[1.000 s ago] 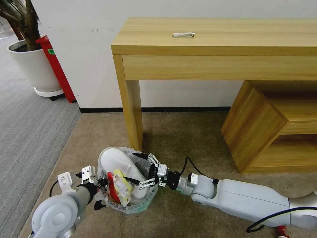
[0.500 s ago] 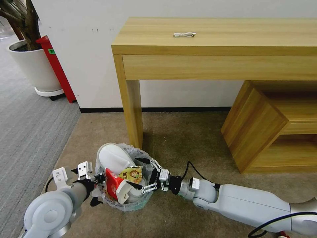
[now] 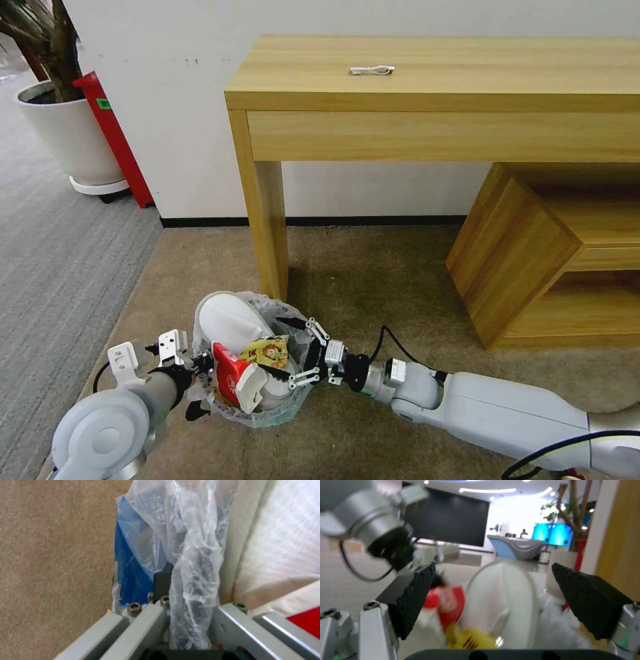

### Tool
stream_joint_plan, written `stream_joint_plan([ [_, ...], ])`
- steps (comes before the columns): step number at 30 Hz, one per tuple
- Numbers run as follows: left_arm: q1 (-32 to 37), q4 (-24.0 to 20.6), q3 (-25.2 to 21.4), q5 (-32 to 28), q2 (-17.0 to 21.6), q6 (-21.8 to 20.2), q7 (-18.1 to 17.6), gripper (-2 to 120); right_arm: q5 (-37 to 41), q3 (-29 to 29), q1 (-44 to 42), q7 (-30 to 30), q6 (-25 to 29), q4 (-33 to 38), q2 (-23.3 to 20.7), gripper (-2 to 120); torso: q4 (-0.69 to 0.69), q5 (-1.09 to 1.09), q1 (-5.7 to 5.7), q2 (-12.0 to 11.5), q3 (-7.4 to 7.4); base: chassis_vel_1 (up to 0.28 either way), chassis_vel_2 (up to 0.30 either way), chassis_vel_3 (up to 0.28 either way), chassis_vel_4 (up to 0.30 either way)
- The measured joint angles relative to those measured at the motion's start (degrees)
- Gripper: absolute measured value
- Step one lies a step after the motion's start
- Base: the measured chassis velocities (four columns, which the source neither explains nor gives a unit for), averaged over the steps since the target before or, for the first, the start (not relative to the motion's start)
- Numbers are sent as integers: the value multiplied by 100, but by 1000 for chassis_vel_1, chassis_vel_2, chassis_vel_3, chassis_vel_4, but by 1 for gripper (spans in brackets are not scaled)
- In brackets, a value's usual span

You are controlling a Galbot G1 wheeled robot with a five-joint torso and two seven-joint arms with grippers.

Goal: Pick up the trash bin and place the garbage on the floor into it.

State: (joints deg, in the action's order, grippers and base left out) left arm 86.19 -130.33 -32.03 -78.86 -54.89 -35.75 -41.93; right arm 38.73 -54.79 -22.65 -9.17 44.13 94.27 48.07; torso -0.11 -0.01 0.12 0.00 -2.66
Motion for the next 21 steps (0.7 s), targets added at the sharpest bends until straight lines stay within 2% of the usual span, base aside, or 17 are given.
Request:
stream_joint_plan([
  [13,33,22,-143,144,3,-225,304,0,159,743,-160,77,-97,61,-274,88,1,1,0,0,0,0,0,0,0],
  [16,43,-11,-174,160,11,-317,349,0,159,1042,-375,59,-96,35,-420,88,1,2,0,0,0,0,0,0,0],
  [18,64,-22,-191,208,37,-337,473,0,161,1516,-677,12,-72,-30,-655,88,0,2,0,0,0,0,0,0,0],
  [19,64,-22,-191,208,37,-337,473,0,161,1516,-677,12,-72,-30,-655,88,0,2,0,0,0,0,0,0,0],
  [21,107,-28,-192,312,41,-332,612,0,191,2019,-957,-41,-7,-162,-858,88,0,4,0,0,0,0,0,0,0],
])
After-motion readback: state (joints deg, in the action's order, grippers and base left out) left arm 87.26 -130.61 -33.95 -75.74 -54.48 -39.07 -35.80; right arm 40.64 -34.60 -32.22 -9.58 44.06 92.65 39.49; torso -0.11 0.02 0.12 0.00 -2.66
